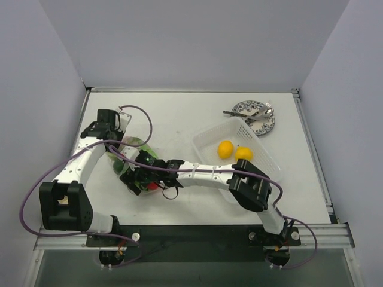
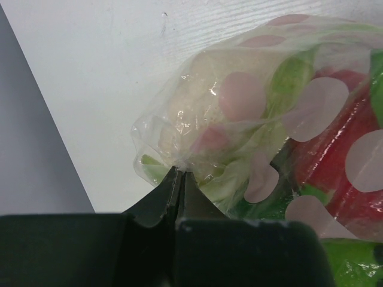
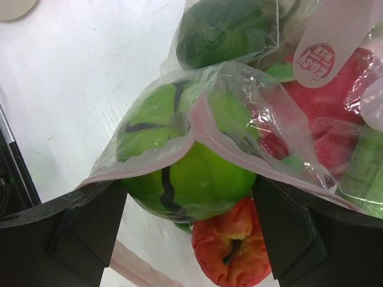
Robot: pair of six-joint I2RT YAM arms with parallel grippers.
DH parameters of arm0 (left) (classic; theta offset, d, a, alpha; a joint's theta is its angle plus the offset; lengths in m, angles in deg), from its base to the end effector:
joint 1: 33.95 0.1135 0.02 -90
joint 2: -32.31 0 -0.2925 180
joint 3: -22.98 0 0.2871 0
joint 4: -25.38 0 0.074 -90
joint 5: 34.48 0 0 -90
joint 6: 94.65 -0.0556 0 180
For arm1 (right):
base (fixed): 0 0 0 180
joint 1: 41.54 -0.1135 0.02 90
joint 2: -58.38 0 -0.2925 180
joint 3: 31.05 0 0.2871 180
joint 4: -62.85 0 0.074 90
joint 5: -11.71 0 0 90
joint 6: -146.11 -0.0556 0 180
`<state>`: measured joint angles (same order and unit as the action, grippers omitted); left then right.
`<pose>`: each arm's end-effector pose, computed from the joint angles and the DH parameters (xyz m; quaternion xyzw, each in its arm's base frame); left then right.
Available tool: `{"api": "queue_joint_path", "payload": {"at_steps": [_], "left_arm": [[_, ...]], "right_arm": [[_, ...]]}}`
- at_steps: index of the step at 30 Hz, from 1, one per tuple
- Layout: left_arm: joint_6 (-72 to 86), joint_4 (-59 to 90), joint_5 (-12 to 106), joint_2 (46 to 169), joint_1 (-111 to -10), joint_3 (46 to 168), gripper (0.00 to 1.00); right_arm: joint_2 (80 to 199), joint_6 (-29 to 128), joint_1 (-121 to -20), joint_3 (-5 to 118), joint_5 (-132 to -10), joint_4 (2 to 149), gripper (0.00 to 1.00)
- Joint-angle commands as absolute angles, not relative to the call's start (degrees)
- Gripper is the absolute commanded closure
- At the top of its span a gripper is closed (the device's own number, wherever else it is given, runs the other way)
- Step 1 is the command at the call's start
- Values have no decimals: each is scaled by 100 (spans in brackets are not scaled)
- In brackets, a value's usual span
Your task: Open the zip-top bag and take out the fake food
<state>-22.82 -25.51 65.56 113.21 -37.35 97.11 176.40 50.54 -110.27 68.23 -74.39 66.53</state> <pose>0.3277 -0.0098 0.2597 0.1551 0.9444 0.1190 0.2643 0.1956 0.5130 0.2301 -0.4511 0.6977 0.3582 0.4259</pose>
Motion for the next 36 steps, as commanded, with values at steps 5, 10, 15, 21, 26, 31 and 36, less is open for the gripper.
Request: {"api": "queue_joint_path", "payload": {"at_steps": [5, 10, 15, 21, 26, 31, 36], "left_arm": [[-2047, -2579, 6369, 11185, -3948, 9499, 100], [-2170, -2447, 6580, 11220, -3878, 9481, 100], [-2284, -2298, 6747, 11387, -3703, 9630, 100], [-2381, -2228, 6905, 11484, -3465, 9771, 100], [-2337, -2332, 6844, 11388, -3456, 9833, 100], [-2249, -2403, 6774, 11299, -3526, 9824, 100], [-2232, -2386, 6730, 11308, -3527, 9797, 100]], "right_arm": [[17686, 5154, -10992, 6926, -7345, 6534, 48], [16784, 5136, -10992, 6015, -7591, 6236, 73], [15771, 5145, -10948, 5064, -8003, 6076, 80], [14444, 5110, -10677, 4114, -8434, 6181, 80], [13459, 4943, -9878, 3456, -8926, 6296, 82], [13326, 4259, -8454, 3375, -9656, 6744, 82], [13984, 4239, -8118, 4094, -9691, 7622, 30]]}}
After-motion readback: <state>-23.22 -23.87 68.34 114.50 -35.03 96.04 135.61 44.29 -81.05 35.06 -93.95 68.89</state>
